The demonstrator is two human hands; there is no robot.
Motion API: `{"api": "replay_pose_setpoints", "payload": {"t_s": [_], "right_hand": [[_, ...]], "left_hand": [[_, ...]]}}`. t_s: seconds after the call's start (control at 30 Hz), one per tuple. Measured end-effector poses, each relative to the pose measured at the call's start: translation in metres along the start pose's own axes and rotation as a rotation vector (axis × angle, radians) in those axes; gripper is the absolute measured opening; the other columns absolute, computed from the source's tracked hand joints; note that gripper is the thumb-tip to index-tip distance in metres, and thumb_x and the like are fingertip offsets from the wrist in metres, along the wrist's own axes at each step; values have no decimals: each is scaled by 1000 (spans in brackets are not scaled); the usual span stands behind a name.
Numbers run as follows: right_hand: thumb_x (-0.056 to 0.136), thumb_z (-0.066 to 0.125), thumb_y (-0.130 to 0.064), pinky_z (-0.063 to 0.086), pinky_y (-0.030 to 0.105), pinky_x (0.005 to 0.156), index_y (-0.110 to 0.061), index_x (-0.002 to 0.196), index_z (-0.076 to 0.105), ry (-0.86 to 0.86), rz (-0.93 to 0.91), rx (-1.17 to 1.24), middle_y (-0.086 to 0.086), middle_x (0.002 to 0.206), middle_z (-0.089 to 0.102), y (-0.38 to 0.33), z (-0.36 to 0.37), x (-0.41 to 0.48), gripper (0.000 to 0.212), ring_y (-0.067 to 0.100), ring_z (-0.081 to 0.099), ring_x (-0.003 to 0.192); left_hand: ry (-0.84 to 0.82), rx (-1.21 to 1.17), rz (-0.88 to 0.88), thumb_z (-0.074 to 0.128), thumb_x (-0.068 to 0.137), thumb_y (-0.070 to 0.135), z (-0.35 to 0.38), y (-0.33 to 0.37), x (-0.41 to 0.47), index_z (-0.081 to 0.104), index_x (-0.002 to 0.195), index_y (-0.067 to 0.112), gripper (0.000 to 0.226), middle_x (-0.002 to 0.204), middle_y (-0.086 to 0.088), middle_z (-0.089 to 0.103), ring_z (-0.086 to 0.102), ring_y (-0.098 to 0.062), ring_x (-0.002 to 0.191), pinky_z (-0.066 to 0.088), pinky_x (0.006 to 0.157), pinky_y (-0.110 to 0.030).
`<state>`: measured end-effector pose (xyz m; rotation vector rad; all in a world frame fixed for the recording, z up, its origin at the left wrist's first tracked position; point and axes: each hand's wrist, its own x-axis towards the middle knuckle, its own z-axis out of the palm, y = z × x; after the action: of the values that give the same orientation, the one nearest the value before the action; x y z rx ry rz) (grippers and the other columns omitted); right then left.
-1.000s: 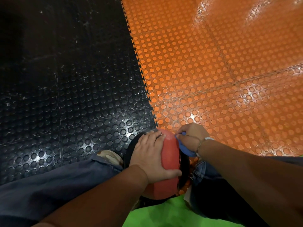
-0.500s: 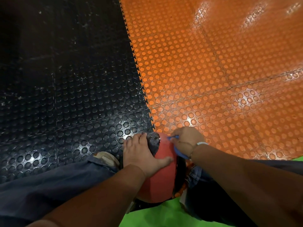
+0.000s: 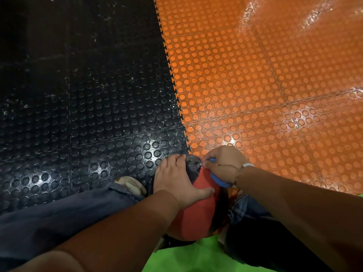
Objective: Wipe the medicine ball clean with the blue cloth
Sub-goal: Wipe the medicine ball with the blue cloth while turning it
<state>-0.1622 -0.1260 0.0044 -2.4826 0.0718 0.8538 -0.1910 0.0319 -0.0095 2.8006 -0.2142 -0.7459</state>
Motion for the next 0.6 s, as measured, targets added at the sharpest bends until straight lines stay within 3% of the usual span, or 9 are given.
{"api": "replay_pose_setpoints", "payload": {"t_s": [0.07, 0.23, 0.43, 0.6], "right_hand": [[88, 57, -28, 48, 27, 84, -24, 97, 72, -47, -76, -19, -1, 103, 70, -2, -2, -2, 18, 18, 62, 96], [89, 57, -27, 43, 22, 75, -25, 95, 72, 19, 31, -42, 1, 101, 70, -3, -7, 10, 16, 19, 59, 87], [87, 59, -27, 47, 30, 86, -23, 95, 72, -97, -140, -46, -3, 103, 69, -9, -8, -6, 16, 16, 61, 96], [90, 56, -27, 45, 25, 79, -22, 98, 71, 3, 32, -85, 3, 106, 69, -5, -7, 11, 18, 22, 60, 96]], "left_hand": [[-8, -2, 4, 54, 55, 86, -1, -2, 0, 22, 147, 20, 117, 143, 1, 29, 23, -21, 135, 17, 115, -34], [-32, 12, 32, 54, 57, 84, -4, 6, 4, 21, 147, 20, 115, 142, 1, 29, 23, -22, 134, 16, 114, -35], [-33, 2, 37, 54, 56, 84, -3, 2, 0, 22, 146, 20, 115, 139, 0, 30, 25, -22, 132, 18, 112, -35], [-19, 27, 47, 54, 57, 84, -2, 10, 0, 22, 146, 19, 115, 143, 0, 27, 22, -22, 134, 14, 113, -36]]}}
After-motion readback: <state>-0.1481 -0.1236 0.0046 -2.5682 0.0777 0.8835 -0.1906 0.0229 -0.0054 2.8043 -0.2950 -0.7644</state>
